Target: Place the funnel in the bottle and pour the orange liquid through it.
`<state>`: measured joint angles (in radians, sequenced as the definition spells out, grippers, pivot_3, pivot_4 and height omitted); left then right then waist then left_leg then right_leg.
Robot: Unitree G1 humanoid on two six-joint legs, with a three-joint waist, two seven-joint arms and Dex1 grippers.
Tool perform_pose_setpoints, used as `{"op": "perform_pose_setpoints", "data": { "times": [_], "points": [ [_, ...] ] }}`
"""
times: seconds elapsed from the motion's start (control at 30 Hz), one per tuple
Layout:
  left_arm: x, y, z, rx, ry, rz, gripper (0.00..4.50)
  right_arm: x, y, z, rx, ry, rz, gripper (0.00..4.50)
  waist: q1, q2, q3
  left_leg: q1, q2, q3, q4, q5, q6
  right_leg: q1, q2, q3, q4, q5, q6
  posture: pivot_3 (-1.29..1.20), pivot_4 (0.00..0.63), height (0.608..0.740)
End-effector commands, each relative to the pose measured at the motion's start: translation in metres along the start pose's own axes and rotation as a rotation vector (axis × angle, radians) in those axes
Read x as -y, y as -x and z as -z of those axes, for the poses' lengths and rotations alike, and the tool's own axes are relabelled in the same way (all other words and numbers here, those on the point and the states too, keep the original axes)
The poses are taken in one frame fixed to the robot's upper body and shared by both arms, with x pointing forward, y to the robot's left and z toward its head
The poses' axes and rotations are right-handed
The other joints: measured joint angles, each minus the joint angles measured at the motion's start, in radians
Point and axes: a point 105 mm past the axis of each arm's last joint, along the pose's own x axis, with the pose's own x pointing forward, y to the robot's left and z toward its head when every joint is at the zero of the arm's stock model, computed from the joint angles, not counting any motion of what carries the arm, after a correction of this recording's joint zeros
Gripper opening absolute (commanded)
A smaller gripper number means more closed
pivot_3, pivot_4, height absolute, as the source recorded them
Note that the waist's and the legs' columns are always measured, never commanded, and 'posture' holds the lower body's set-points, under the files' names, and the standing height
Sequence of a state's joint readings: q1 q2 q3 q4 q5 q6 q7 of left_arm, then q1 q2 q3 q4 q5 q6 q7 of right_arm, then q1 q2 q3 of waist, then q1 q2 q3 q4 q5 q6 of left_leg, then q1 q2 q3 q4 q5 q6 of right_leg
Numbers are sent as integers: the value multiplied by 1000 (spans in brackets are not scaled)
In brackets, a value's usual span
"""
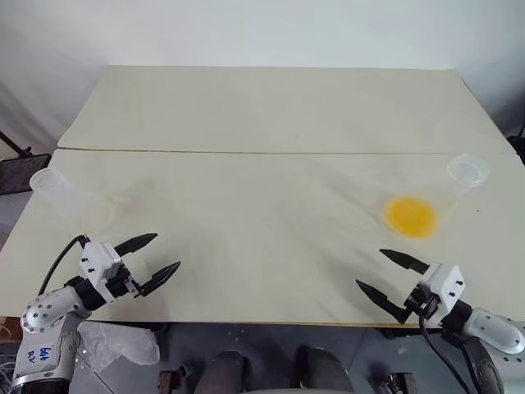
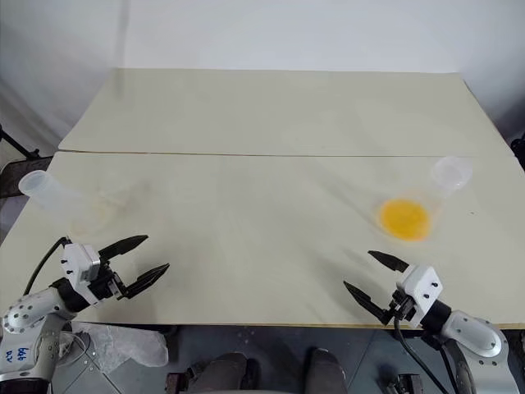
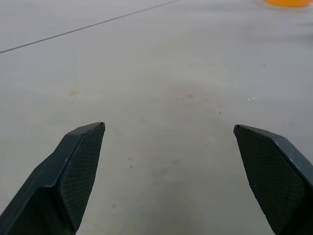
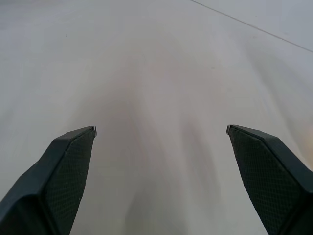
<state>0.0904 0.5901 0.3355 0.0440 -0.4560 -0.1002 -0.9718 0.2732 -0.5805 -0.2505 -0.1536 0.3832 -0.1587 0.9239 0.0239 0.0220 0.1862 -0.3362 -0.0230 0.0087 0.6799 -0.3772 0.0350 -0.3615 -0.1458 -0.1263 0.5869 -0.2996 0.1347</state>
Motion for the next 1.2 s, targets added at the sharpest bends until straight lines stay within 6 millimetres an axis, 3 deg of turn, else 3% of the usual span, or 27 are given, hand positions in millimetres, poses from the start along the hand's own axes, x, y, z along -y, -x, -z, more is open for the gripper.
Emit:
{"op": "perform_pose_setpoints", "data": {
  "times": [0.03,0.17,0.47,0.63,0.8,0.87,1.07,1.2],
  "points": [
    [1,1,-11,36,-28,5,4500,4,4,-8,32,32,12,4481,-1,0,0,0,0,0,0,0,0,0,0,0,0,0,0,0,150,740],
    [-12,-2,-12,52,23,-114,4500,0,-1,-8,40,25,-6,4481,0,0,0,0,0,0,0,0,0,0,0,0,0,0,0,0,150,740],
    [-11,3,-21,54,33,-239,4500,-5,-25,-17,89,18,-98,4481,-3,0,1,0,0,0,0,0,0,0,0,1,1,0,0,0,150,740],
    [-12,37,-30,83,32,-445,4500,-3,-39,-17,97,7,-169,4481,-6,-2,2,0,1,0,0,-1,-1,0,1,1,0,0,0,0,150,740],
    [-6,99,-31,65,85,-678,4500,5,-56,-18,112,11,-227,4481,-13,-4,3,0,2,0,1,-3,0,1,0,1,-3,0,0,0,150,740],
    [-9,115,-32,65,94,-746,4500,7,-60,-18,116,14,-240,4481,-2,-5,4,0,2,0,1,-3,0,1,0,0,-6,-1,-1,0,150,740],
    [-30,141,-37,71,128,-918,4500,6,-66,-18,130,9,-254,4481,6,-5,5,-1,1,-1,2,-5,-4,1,-1,0,-5,-2,-3,0,150,740],
    [-53,131,-46,94,123,-914,4500,5,-67,-19,134,10,-253,4481,2,-5,5,0,2,-2,2,-5,-4,0,0,0,-3,-2,-3,0,150,740]
  ]
}}
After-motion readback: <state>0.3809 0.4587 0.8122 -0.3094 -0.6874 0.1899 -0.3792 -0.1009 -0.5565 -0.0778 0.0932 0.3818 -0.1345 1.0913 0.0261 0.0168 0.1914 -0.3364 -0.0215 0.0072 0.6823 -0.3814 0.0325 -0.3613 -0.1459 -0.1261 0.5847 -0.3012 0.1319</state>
